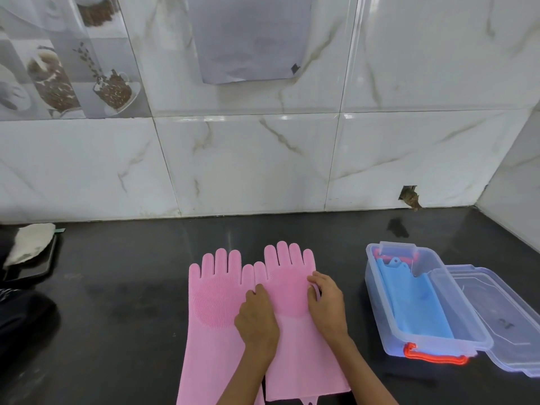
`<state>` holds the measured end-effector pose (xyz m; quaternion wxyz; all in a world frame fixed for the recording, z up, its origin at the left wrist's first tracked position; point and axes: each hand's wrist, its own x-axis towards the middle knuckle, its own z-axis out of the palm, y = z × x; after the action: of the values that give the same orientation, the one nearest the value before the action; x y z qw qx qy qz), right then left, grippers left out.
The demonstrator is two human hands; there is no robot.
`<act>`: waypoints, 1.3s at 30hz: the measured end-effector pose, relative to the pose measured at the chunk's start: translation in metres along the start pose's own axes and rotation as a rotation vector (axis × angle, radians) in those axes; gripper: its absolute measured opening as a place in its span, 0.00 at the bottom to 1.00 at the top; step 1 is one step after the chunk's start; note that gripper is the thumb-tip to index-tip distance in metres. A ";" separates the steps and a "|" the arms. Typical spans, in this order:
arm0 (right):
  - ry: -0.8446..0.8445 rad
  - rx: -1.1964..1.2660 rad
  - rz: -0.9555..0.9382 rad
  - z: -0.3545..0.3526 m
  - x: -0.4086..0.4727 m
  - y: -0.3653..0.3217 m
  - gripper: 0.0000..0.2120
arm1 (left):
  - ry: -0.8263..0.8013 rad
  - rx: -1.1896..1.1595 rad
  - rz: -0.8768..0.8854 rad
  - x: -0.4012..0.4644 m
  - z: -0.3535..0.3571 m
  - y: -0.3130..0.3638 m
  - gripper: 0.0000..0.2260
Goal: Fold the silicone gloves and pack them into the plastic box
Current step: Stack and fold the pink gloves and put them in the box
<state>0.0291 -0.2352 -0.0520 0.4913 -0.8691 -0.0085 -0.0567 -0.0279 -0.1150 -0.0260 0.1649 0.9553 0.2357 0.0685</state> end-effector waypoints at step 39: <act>-0.157 -0.226 -0.308 0.051 -0.070 -0.074 0.11 | 0.255 -0.349 -0.411 0.008 -0.042 -0.079 0.07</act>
<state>-0.0408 -0.1508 -0.0220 0.3739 -0.9090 -0.1730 -0.0640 -0.0638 -0.0336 -0.0136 0.3063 0.8283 0.4278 0.1927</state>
